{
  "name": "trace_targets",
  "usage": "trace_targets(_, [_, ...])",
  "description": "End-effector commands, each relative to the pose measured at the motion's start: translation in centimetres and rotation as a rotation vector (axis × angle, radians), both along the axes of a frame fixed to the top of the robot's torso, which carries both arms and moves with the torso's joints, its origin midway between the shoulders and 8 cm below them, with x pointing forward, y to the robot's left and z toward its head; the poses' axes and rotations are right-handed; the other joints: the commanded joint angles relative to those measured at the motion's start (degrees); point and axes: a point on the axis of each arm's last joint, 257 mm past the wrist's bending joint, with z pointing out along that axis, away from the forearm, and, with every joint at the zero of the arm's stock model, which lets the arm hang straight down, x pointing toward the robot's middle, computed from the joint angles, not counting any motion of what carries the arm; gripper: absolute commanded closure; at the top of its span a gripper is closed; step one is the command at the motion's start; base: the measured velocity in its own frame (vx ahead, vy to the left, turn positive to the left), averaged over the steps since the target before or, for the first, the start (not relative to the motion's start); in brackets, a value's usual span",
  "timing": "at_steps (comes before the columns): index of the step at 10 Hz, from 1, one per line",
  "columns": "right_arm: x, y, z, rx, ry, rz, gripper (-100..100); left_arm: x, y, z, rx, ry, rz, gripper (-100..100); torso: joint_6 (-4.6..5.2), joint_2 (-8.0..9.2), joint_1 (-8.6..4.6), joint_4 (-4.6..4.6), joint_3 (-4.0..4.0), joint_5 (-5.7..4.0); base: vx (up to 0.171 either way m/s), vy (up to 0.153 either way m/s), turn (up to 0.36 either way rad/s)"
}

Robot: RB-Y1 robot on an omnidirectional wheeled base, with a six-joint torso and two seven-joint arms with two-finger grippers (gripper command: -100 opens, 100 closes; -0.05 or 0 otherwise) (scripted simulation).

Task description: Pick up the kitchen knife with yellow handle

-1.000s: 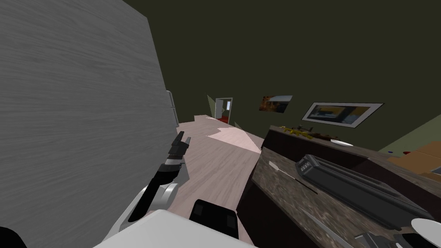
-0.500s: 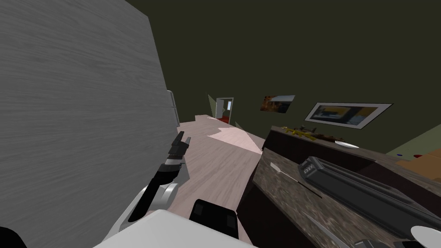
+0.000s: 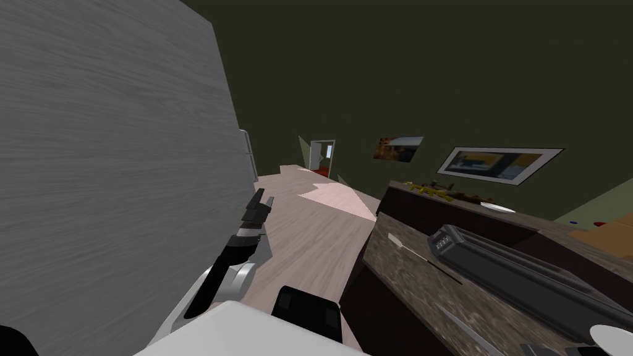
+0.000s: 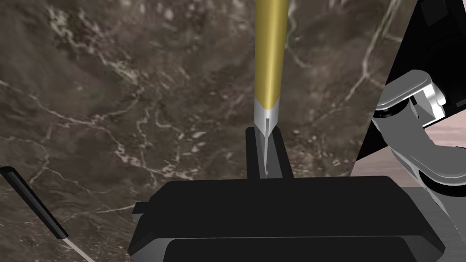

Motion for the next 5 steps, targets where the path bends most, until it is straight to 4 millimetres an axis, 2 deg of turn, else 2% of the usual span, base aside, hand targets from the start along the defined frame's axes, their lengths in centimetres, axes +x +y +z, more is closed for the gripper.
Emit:
trace_targets(1, [0.0,0.0,0.0,0.0,0.0,0.0,100,0.0,0.0,0.0,0.0,0.0,0.0,0,0.0,0.0,0.0,0.0,0.0,0.0,0.0,0.0,0.0])
trace_targets(2, [0.0,0.0,0.0,0.0,0.0,0.0,0,0.0,0.0,0.0,0.0,0.0,0.0,0,0.0,0.0,0.0,0.0,0.0,0.0,0.0,0.0,0.0])
trace_targets(3, [0.7,-0.1,1.5,-0.002,-0.002,0.006,100,0.0,0.0,0.0,0.0,0.0,0.0,0,0.0,0.0,0.0,0.0,0.0,0.0,-0.012,0.016,-0.066])
trace_targets(4, [1.0,-0.2,2.3,-0.002,-0.002,0.009,100,0.0,0.0,0.0,0.0,0.0,0.0,0,0.01,0.04,0.08,0.01,0.02,0.05,-0.014,0.025,-0.059])
trace_targets(5, [0.9,-0.2,1.7,-0.003,-0.004,0.007,100,0.0,0.0,0.0,0.0,0.0,0.0,0,0.02,0.07,0.14,0.02,0.04,0.08,-0.005,0.009,-0.011])
